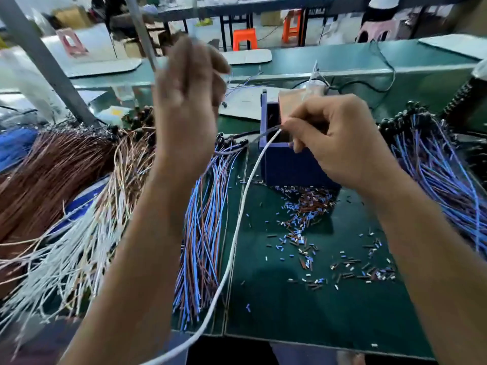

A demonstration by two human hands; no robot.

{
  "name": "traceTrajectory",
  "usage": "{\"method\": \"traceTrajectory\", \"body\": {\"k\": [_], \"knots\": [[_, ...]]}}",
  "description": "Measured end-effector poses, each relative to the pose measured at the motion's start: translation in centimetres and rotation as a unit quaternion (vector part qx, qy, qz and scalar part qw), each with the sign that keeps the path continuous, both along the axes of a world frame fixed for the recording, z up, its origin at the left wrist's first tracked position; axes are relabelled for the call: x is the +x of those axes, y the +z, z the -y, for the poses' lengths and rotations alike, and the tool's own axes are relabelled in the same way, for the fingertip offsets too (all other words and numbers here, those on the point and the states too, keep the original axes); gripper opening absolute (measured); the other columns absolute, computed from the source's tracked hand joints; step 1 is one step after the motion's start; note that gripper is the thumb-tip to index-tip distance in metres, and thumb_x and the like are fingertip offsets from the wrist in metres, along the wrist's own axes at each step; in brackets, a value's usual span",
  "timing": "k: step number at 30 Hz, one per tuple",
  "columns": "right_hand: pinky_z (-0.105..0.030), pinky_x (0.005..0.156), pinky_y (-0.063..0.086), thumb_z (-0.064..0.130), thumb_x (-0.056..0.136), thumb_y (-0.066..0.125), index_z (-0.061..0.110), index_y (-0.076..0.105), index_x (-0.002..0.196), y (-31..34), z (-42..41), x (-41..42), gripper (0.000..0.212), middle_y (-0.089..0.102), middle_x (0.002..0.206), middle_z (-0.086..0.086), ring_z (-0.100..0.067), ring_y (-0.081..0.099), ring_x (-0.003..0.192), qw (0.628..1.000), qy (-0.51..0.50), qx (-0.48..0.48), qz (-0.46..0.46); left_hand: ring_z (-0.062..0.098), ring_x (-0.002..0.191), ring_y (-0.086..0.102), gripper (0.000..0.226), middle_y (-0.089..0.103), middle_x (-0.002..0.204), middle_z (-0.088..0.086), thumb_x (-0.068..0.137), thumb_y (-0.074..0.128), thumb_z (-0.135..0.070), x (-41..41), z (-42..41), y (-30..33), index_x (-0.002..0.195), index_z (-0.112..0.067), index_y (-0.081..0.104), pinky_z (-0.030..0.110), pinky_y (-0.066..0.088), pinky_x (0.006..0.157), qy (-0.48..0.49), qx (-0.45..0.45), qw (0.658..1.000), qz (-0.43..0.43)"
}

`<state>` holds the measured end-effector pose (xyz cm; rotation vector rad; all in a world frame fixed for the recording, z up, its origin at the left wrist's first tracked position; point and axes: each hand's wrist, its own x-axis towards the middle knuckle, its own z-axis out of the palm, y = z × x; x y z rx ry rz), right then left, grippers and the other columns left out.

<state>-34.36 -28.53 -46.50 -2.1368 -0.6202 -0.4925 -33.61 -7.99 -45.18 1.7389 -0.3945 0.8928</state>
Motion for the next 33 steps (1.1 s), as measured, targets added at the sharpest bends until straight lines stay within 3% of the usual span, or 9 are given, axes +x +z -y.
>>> {"method": "traceTrajectory", "body": {"k": [3,6,9,12,20,23,26,28,33], "knots": [[-0.026,0.063,0.044,0.019,0.101,0.068,0.013,0.072,0.078,-3.2,3.1,-0.8,0.025,0.066,0.063,0.006,-0.006,0.056,0.057,0.999,-0.031,0.030,0.015,0.020,0.077,0.063,0.021,0.068,0.086,0.007,0.108,0.047,-0.011,-1.5,5.2,-3.6,0.106,-0.003,0.066,0.039,0.050,0.070,-0.080,0.188,0.979,-0.015],[-0.015,0.064,0.043,0.019,0.101,0.069,0.015,0.073,0.080,-5.3,5.4,-1.4,0.022,0.066,0.065,0.008,-0.004,0.060,0.059,0.996,-0.043,0.073,0.016,0.025,0.095,0.069,0.025,0.073,0.099,0.003,0.108,0.048,-0.011,-1.8,8.7,-6.3,0.126,-0.007,0.065,0.044,0.052,0.082,-0.116,0.241,0.962,-0.050],[-0.012,0.069,0.048,0.011,0.098,0.070,0.013,0.077,0.088,-7.1,6.0,-1.5,0.012,0.073,0.071,0.005,0.001,0.066,0.065,0.990,-0.044,0.131,0.001,0.017,0.080,0.071,0.025,0.072,0.083,-0.006,0.108,0.049,-0.018,-1.0,8.7,-7.7,0.127,-0.015,0.065,0.041,0.055,0.076,-0.151,0.250,0.954,-0.065],[-0.012,0.062,0.049,0.010,0.093,0.077,0.008,0.079,0.089,-8.8,5.6,-1.5,0.005,0.075,0.070,0.005,0.000,0.066,0.059,0.973,-0.050,0.224,-0.037,0.011,0.064,0.061,0.016,0.063,0.069,-0.010,0.106,0.054,-0.019,-0.6,8.6,-9.0,0.104,-0.014,0.069,0.039,0.052,0.065,-0.148,0.243,0.957,-0.051],[-0.023,0.041,0.042,0.004,0.094,0.072,0.010,0.073,0.089,-10.6,5.8,-0.8,0.008,0.077,0.075,-0.007,-0.011,0.053,0.046,0.914,-0.049,0.377,-0.141,0.005,0.056,0.055,0.015,0.061,0.065,-0.011,0.103,0.058,-0.016,0.1,8.1,-11.0,0.092,-0.017,0.068,0.024,0.039,0.055,-0.108,0.198,0.972,-0.062],[-0.021,0.042,0.040,0.011,0.099,0.066,0.010,0.072,0.091,-10.7,5.7,-1.1,0.010,0.076,0.075,-0.009,-0.013,0.052,0.045,0.889,-0.010,0.429,-0.159,0.008,0.059,0.058,0.013,0.062,0.067,-0.010,0.101,0.056,-0.013,-0.4,8.4,-11.0,0.092,-0.016,0.065,0.029,0.043,0.054,-0.109,0.187,0.975,-0.054],[-0.020,0.040,0.041,0.042,0.101,0.056,0.011,0.071,0.095,-10.5,4.9,-1.4,0.036,0.075,0.075,-0.013,-0.015,0.054,0.046,0.846,0.032,0.484,-0.220,0.013,0.059,0.058,0.016,0.060,0.066,-0.007,0.104,0.054,-0.015,-0.7,8.0,-10.8,0.090,-0.014,0.061,0.038,0.047,0.057,-0.053,0.174,0.982,-0.044],[-0.021,0.038,0.041,0.046,0.106,0.043,0.006,0.069,0.098,-10.6,3.4,-1.8,0.048,0.074,0.075,-0.015,-0.017,0.055,0.046,0.835,0.047,0.479,-0.268,0.013,0.056,0.054,0.019,0.058,0.064,-0.006,0.106,0.052,-0.018,-0.8,7.5,-10.4,0.088,-0.016,0.057,0.038,0.045,0.056,0.000,0.148,0.989,-0.020],[-0.026,0.041,0.047,0.020,0.113,0.041,0.017,0.073,0.094,-10.8,-3.6,-3.0,0.037,0.069,0.074,-0.006,-0.019,0.063,0.054,0.840,0.152,0.362,-0.374,0.021,0.053,0.053,0.019,0.058,0.064,-0.002,0.106,0.048,-0.015,-0.1,5.4,-8.9,0.090,-0.009,0.057,0.043,0.045,0.055,0.099,0.148,0.984,0.031]]}}
